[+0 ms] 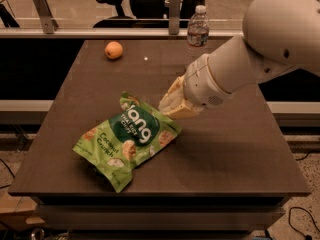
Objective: Pick green rice chip bag
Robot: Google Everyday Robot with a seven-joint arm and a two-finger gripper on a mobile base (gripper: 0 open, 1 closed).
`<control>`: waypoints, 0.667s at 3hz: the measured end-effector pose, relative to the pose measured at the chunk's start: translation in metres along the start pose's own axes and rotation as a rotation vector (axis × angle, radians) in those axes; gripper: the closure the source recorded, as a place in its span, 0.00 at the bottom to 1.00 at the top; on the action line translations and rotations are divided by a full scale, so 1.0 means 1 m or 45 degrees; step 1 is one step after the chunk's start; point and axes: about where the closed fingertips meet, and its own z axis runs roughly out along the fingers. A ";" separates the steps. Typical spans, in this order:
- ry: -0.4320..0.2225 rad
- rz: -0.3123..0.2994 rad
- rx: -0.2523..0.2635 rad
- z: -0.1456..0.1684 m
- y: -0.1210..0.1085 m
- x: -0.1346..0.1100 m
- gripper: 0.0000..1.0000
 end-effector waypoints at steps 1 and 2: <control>0.004 -0.035 0.012 -0.013 0.003 -0.005 1.00; 0.005 -0.038 0.012 -0.013 0.004 -0.006 0.83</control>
Offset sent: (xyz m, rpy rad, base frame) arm -0.0055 -0.0038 0.0098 -0.0054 -0.0206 0.0115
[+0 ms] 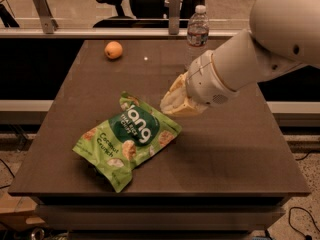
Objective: Pick green rice chip bag
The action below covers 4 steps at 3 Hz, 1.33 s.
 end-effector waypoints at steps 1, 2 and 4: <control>0.001 -0.005 0.001 0.000 0.000 -0.002 0.59; 0.002 -0.009 0.001 -0.001 0.001 -0.003 0.36; 0.035 -0.022 -0.009 0.000 0.001 -0.010 0.00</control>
Offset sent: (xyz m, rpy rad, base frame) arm -0.0008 0.0010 0.0010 -0.0011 -0.0023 0.0019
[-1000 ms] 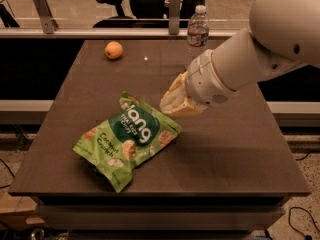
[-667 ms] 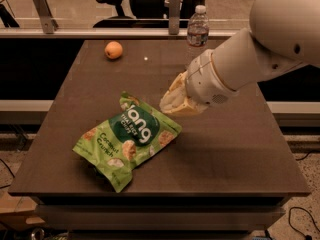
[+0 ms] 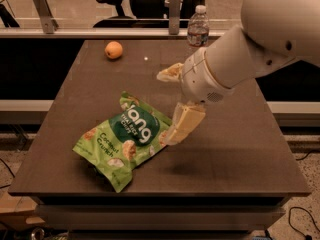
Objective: Pick green rice chip bag
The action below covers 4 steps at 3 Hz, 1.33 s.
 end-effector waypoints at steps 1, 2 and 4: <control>0.016 -0.023 -0.020 0.003 0.002 -0.008 0.00; 0.011 -0.061 -0.062 0.015 0.004 -0.017 0.00; -0.061 -0.156 -0.175 0.050 0.012 -0.041 0.00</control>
Offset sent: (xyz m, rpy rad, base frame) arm -0.0047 0.0385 -0.0107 -0.0382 0.0283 0.1118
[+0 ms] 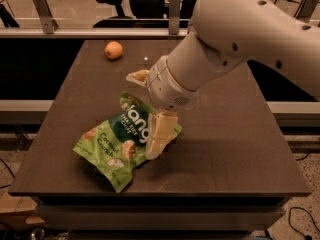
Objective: Pick green rice chip bag
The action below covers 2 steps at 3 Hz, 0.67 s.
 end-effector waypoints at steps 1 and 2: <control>-0.038 -0.039 -0.049 0.019 0.003 -0.007 0.00; -0.082 -0.062 -0.088 0.038 0.006 -0.011 0.00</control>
Offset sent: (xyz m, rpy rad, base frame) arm -0.0084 0.0427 -0.0452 0.0621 0.0696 0.1358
